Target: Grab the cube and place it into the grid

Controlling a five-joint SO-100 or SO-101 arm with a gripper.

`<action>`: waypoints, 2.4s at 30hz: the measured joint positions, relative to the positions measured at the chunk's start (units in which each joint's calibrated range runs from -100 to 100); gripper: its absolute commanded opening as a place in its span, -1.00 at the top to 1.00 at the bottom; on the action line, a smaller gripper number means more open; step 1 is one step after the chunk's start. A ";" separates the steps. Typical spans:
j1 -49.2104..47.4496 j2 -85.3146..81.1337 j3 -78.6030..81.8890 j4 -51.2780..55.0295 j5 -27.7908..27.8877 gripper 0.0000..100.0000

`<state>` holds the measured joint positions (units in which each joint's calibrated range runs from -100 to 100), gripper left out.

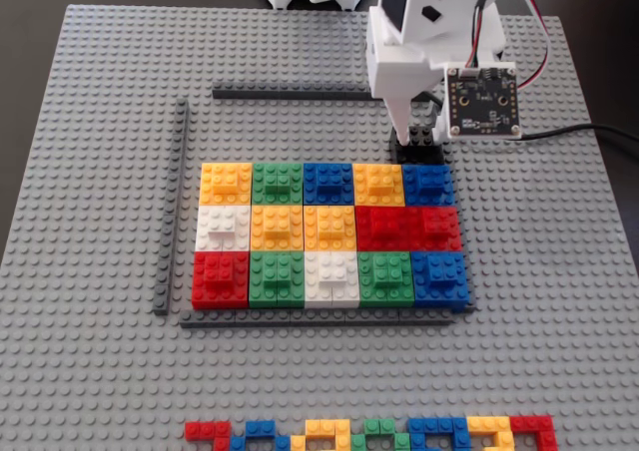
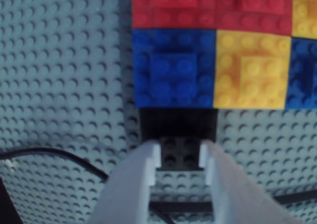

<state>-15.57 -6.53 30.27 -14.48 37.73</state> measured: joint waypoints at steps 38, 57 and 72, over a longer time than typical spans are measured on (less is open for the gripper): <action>0.15 0.51 0.18 -1.42 -0.68 0.60; 1.97 0.42 1.06 -1.32 -0.54 0.59; 1.02 -0.59 1.15 0.83 -1.37 0.58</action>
<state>-14.55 -7.12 31.42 -13.65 36.36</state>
